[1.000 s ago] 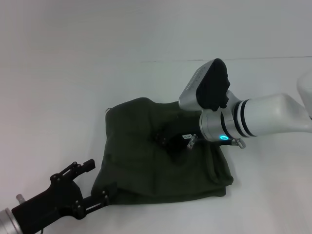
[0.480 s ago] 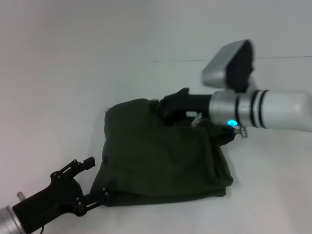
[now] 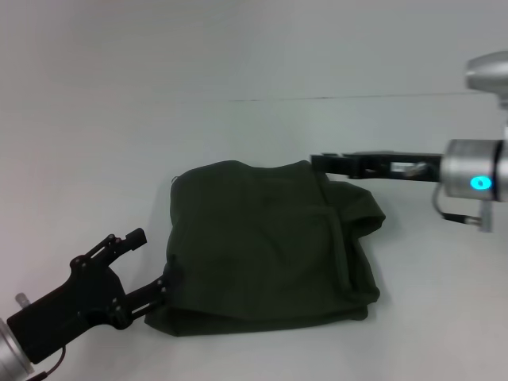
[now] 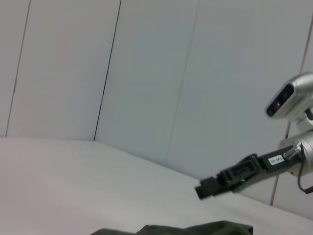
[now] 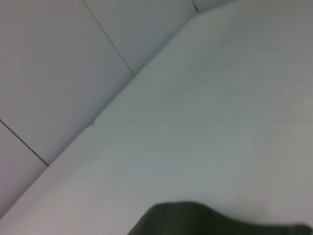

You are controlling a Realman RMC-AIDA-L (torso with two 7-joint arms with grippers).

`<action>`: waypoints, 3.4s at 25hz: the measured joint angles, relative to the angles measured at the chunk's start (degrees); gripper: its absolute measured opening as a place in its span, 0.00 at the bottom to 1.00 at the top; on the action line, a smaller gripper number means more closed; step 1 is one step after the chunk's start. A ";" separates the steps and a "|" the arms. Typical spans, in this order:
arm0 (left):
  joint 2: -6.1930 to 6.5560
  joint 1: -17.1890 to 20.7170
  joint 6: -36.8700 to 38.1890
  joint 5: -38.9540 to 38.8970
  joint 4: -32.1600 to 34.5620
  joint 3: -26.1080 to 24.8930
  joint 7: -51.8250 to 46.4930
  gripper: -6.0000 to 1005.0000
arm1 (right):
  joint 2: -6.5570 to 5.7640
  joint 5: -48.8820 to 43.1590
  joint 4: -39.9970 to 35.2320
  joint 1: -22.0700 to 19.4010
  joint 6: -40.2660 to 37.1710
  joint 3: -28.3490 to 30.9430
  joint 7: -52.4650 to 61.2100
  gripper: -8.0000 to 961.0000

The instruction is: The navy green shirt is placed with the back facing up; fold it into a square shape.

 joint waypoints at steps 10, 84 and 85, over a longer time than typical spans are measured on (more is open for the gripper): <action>-0.07 -0.51 0.87 -0.21 0.40 -0.04 0.36 0.88 | -3.15 -17.99 0.34 -0.68 -9.80 12.97 17.82 0.51; -0.27 -0.90 0.58 -0.31 -0.63 0.13 0.21 0.88 | 6.35 -13.49 4.70 4.45 4.77 16.11 -1.18 0.04; -0.27 -0.90 0.56 -0.31 -0.63 0.12 0.21 0.88 | 6.23 -13.39 4.30 4.04 4.37 16.57 -1.22 0.05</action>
